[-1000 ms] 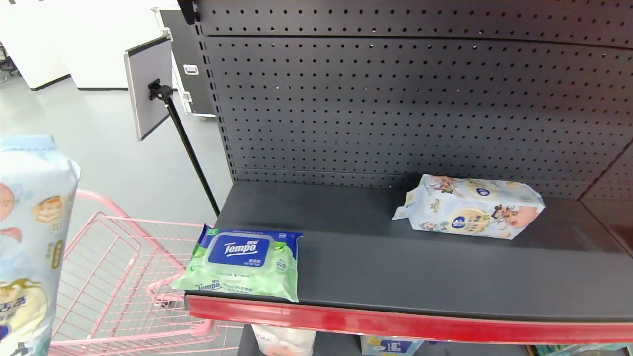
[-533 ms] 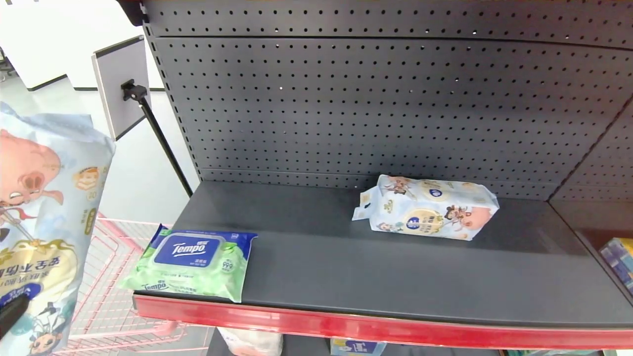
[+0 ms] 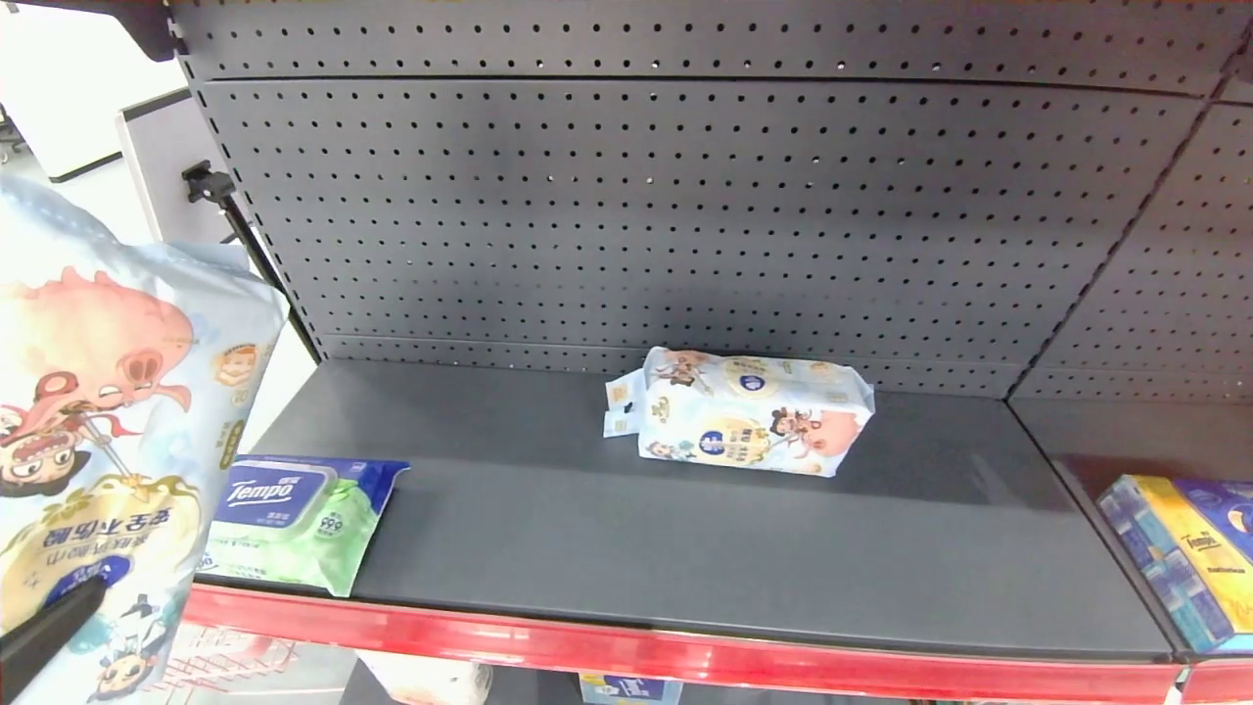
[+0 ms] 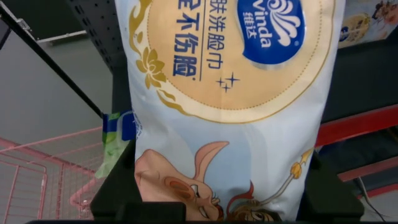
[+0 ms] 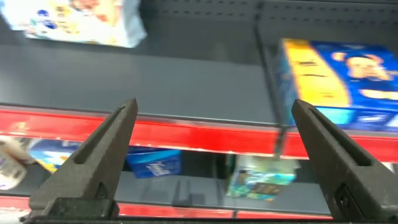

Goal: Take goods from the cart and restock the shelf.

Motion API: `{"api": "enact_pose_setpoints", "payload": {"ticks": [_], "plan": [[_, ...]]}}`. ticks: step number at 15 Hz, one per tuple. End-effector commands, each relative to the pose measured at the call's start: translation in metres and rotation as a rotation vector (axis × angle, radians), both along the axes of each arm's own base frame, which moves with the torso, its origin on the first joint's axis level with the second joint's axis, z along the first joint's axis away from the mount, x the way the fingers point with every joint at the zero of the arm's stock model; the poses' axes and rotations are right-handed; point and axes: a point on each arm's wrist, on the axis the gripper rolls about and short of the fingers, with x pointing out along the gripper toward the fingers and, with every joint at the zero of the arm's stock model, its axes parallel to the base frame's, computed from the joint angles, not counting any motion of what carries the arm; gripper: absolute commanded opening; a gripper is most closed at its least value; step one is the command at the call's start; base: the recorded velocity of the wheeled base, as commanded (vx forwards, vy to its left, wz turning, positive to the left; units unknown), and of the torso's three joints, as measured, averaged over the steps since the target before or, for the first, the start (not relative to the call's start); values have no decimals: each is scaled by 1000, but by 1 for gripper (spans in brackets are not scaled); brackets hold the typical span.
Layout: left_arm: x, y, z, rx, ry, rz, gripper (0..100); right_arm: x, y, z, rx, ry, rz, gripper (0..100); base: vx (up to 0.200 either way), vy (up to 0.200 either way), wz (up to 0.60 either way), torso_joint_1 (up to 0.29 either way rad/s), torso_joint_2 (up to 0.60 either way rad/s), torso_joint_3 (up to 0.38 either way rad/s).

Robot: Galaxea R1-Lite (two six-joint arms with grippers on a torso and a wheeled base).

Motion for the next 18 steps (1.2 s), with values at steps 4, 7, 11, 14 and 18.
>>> {"api": "enact_pose_setpoints", "payload": {"ticks": [4,7,11,14,18], "plan": [[1,0,-1,0,6,-1,0,0,0,0,1,1,1,100,0,-50,0,2,1,1],[1,0,0,-1,4,-4,0,0,0,0,2,-2,1,100,0,0,0,0,0,0],[0,0,2,-2,-5,-4,0,0,1,0,-20,-3,31,100,0,0,0,0,0,0],[0,0,2,-1,-7,-12,0,0,1,0,-20,0,33,100,0,0,0,0,0,0],[0,0,2,-2,-7,-15,0,0,1,0,-19,0,33,100,100,0,0,2,4,1]]}}
